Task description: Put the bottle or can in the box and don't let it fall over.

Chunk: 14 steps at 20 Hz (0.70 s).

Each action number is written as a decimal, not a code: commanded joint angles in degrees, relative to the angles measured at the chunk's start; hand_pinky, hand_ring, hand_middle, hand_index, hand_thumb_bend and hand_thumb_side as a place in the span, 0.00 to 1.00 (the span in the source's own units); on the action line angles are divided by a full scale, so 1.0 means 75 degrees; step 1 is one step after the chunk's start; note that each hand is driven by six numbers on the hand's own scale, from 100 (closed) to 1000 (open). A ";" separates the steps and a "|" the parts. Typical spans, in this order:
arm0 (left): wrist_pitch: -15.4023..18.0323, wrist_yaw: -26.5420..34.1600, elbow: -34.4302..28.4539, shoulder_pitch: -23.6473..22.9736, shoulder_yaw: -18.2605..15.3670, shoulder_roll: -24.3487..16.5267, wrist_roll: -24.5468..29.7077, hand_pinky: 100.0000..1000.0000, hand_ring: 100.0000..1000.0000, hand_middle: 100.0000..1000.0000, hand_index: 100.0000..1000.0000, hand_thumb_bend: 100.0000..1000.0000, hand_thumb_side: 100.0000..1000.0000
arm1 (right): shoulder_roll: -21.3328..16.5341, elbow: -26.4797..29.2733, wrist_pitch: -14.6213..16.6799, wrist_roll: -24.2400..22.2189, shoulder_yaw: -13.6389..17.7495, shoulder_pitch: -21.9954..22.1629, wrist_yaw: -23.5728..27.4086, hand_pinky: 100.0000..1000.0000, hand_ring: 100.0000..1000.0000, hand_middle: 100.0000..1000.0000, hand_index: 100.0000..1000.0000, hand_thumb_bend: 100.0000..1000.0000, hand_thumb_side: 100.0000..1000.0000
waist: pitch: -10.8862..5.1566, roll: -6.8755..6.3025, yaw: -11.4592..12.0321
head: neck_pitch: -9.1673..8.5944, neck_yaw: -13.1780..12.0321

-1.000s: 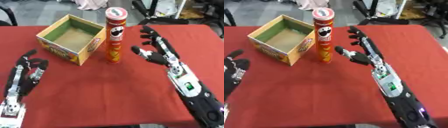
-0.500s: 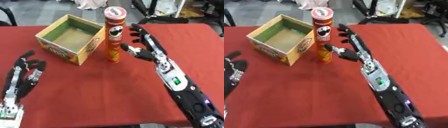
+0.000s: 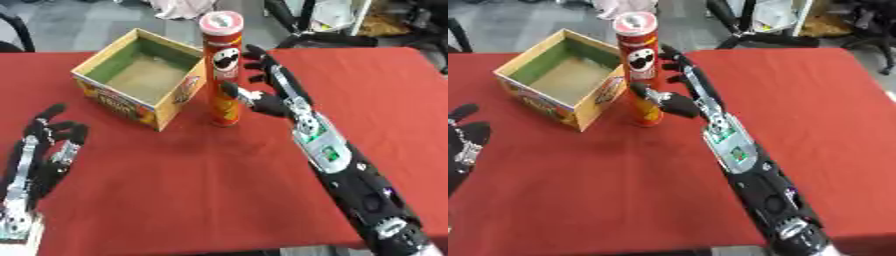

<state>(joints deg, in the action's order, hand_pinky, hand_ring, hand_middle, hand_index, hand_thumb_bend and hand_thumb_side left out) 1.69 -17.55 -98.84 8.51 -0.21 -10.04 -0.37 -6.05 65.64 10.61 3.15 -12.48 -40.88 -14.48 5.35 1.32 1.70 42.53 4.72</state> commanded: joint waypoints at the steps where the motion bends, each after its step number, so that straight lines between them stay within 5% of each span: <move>1: 0.0012 0.0023 -0.0104 0.0124 0.0010 -0.0041 0.0023 0.77 0.77 0.86 0.91 0.55 0.77 | 0.0037 -0.0115 0.0030 0.0102 0.0110 -0.0265 -0.0137 0.74 0.85 0.87 0.98 0.63 0.56 | -0.0065 -0.0040 0.0036 | -0.0103 0.0058; 14: 0.0021 0.0044 -0.0126 0.0191 0.0047 -0.0018 0.0062 0.77 0.76 0.86 0.91 0.55 0.77 | 0.0168 -0.0905 -0.0347 0.1337 0.0400 -0.0725 -0.1029 0.75 0.87 0.87 0.98 0.64 0.56 | -0.0020 -0.0097 0.0219 | -0.0192 0.0258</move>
<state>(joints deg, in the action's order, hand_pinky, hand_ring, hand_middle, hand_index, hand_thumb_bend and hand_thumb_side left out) 1.79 -17.43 -98.86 9.11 0.14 -10.01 -0.04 -4.59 58.70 8.17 12.27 -9.90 -44.91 -21.17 5.74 0.82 3.26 41.89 6.46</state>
